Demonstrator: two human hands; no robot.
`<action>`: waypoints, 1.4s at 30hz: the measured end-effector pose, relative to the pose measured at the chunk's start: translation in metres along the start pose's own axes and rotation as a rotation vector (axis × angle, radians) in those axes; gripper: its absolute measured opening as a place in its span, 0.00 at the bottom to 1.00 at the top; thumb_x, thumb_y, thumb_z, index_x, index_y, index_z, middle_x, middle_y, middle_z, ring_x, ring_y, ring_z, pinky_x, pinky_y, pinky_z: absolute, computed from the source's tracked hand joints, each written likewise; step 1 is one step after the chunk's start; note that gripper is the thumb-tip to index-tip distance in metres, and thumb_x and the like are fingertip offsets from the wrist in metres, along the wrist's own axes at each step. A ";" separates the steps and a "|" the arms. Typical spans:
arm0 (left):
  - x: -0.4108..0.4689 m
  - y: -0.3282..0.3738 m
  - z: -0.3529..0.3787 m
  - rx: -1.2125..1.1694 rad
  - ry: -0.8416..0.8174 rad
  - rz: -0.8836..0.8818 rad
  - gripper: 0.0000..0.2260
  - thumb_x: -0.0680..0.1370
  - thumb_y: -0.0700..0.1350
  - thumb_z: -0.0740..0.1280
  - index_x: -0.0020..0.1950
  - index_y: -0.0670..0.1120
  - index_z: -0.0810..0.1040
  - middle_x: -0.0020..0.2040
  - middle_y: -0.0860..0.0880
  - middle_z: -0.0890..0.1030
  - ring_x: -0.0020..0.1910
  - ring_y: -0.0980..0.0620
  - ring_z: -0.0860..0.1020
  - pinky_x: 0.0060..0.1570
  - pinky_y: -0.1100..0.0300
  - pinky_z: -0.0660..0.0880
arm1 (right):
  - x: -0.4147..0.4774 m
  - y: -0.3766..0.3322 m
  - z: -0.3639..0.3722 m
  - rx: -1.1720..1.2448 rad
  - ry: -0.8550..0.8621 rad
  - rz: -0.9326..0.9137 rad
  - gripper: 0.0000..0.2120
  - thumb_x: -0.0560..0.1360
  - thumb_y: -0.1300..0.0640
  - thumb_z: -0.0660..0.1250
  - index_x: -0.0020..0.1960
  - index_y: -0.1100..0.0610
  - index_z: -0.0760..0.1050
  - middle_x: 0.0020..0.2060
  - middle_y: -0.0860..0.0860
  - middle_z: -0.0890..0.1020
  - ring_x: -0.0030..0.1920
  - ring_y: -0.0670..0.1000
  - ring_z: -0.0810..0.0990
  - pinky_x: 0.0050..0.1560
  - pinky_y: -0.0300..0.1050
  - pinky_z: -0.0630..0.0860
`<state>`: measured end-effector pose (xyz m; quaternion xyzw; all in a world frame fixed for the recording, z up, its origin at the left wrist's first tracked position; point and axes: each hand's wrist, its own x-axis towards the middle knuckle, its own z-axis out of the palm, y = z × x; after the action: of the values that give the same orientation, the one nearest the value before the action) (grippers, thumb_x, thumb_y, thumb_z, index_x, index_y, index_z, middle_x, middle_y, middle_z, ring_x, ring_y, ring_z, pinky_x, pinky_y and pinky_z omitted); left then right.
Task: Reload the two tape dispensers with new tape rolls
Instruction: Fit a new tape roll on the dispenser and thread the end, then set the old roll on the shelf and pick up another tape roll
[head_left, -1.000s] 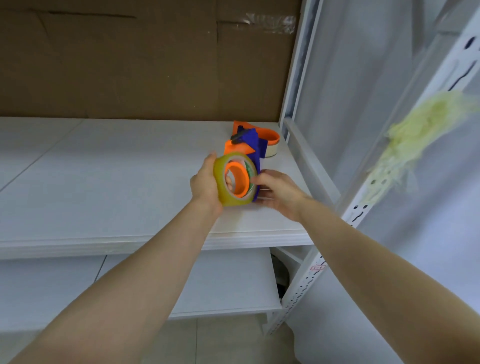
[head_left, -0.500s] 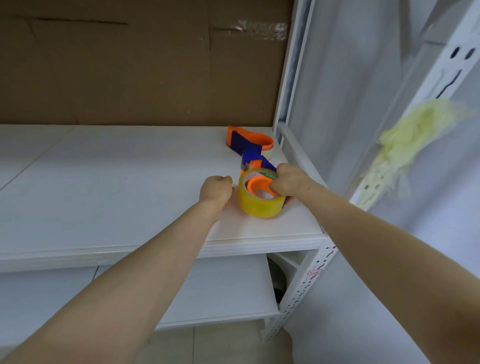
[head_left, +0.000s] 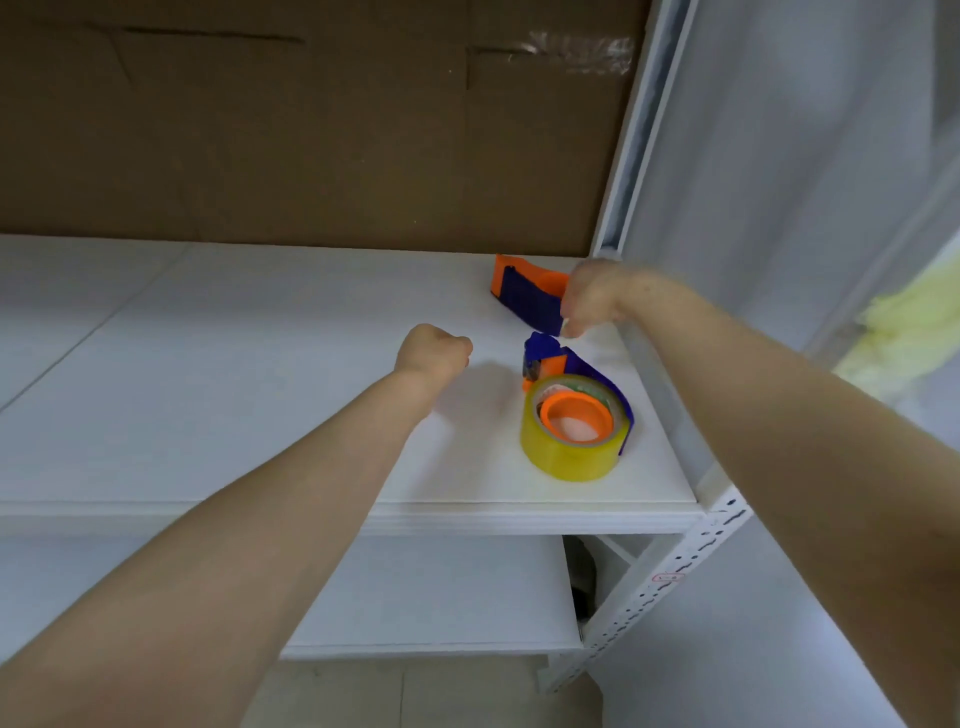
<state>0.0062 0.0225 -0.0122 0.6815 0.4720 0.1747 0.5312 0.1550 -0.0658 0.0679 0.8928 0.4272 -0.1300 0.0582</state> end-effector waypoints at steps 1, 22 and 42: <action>0.002 0.002 -0.005 -0.004 0.005 0.005 0.06 0.76 0.40 0.62 0.38 0.43 0.72 0.44 0.43 0.75 0.44 0.46 0.71 0.45 0.59 0.66 | 0.013 -0.001 0.000 0.004 0.069 -0.009 0.16 0.75 0.53 0.66 0.57 0.63 0.74 0.33 0.51 0.71 0.37 0.52 0.74 0.32 0.41 0.68; 0.011 -0.009 -0.062 -0.465 0.125 -0.082 0.09 0.78 0.46 0.61 0.55 0.43 0.74 0.51 0.43 0.78 0.49 0.47 0.76 0.48 0.55 0.76 | 0.026 -0.085 0.015 1.688 -0.210 0.000 0.09 0.78 0.63 0.53 0.41 0.60 0.68 0.28 0.52 0.69 0.16 0.45 0.64 0.16 0.33 0.60; -0.004 -0.041 -0.066 0.171 0.106 0.033 0.03 0.67 0.34 0.65 0.38 0.40 0.78 0.33 0.43 0.74 0.38 0.44 0.74 0.40 0.55 0.71 | -0.015 -0.098 0.076 0.888 -0.110 0.054 0.16 0.80 0.49 0.56 0.50 0.63 0.69 0.26 0.56 0.74 0.19 0.49 0.73 0.21 0.37 0.73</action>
<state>-0.0634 0.0558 -0.0229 0.7218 0.5013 0.1782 0.4427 0.0555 -0.0319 -0.0001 0.8340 0.3027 -0.3465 -0.3047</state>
